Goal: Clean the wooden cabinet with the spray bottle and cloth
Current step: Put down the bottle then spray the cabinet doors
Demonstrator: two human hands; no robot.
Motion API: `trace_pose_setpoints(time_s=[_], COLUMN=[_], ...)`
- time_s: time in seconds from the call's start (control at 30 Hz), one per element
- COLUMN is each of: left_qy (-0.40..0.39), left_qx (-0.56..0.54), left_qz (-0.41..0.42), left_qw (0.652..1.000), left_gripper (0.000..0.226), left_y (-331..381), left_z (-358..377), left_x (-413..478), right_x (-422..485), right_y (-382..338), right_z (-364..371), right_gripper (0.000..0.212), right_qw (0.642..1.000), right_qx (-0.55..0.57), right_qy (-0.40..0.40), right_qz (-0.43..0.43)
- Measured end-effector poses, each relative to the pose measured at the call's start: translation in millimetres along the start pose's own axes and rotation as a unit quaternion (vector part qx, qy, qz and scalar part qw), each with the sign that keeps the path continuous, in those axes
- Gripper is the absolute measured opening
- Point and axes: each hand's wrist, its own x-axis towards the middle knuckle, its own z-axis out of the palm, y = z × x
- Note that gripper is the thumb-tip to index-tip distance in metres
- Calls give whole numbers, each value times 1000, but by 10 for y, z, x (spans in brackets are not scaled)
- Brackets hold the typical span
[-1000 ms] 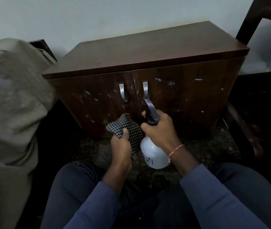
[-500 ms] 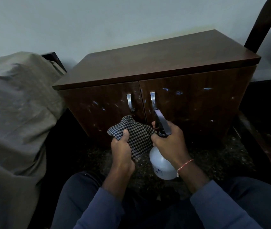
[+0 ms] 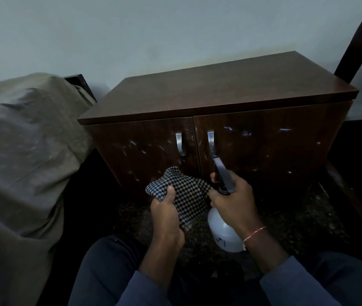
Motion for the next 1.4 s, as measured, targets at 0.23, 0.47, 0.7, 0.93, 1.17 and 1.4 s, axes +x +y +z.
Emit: trace_pose_setpoints(time_s=[0.23, 0.47, 0.7, 0.93, 1.17, 1.4], left_qy=[22, 54, 49, -19, -51, -52], left_qx=[-11, -10, -1, 61, 104, 120], left_qz=[22, 6, 0, -30, -48, -50], left_qw=[999, 998, 999, 997, 992, 990], left_gripper=[22, 24, 25, 22, 19, 21], left_y=[100, 68, 50, -151, -381, -462], left_z=[-196, -317, -259, -45, 281, 343], left_x=[24, 51, 54, -76, -262, -300], right_x=[-119, -178, -175, -45, 17, -46], right_y=[-105, -49, -15, -13, -5, -1], right_z=[133, 354, 294, -157, -494, -490], right_gripper=[31, 13, 13, 37, 23, 15], right_qw=[994, 990, 984, 987, 981, 991], right_qx=[-35, -67, -96, 16, -1, -17], right_qy=[-83, -57, -91, 160, 189, 126], right_qz=[-65, -114, -116, -25, -41, -32])
